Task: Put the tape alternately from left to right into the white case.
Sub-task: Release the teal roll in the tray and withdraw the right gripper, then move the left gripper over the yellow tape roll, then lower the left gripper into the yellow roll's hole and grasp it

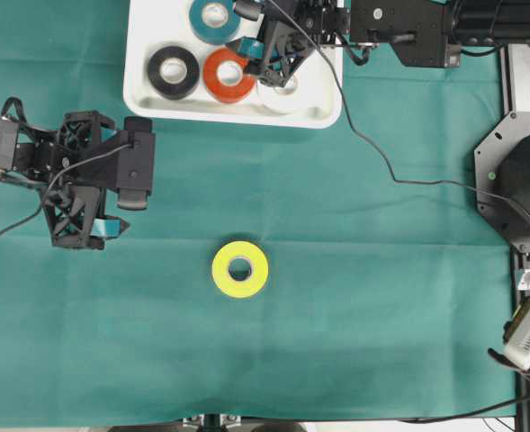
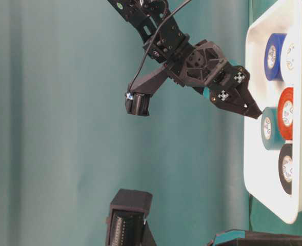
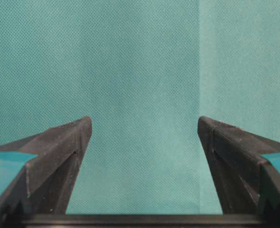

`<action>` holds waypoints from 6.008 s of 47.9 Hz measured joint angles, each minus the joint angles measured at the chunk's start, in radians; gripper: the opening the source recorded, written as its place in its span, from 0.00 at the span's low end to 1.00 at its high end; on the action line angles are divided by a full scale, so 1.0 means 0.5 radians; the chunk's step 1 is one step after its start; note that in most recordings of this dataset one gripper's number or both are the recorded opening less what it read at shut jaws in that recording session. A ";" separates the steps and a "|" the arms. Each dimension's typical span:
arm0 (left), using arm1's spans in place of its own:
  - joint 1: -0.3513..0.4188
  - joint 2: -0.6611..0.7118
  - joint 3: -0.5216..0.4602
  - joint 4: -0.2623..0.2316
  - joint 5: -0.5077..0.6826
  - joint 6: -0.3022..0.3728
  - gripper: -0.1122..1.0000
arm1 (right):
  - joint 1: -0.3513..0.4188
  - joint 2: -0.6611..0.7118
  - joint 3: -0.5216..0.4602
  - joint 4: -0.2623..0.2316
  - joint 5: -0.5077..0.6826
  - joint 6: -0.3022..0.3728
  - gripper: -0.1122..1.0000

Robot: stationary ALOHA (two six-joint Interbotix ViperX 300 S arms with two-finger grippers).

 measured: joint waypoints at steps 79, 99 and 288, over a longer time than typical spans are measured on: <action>0.000 0.003 0.000 0.000 0.003 0.003 0.58 | 0.856 -0.368 0.426 0.006 0.018 0.025 0.85; -0.015 0.003 -0.003 0.000 0.003 0.000 0.58 | 0.988 -0.460 0.528 0.006 0.018 0.028 0.85; -0.187 0.951 -0.930 0.006 0.028 -1.378 0.08 | 0.988 -0.482 0.611 0.009 0.015 0.028 0.85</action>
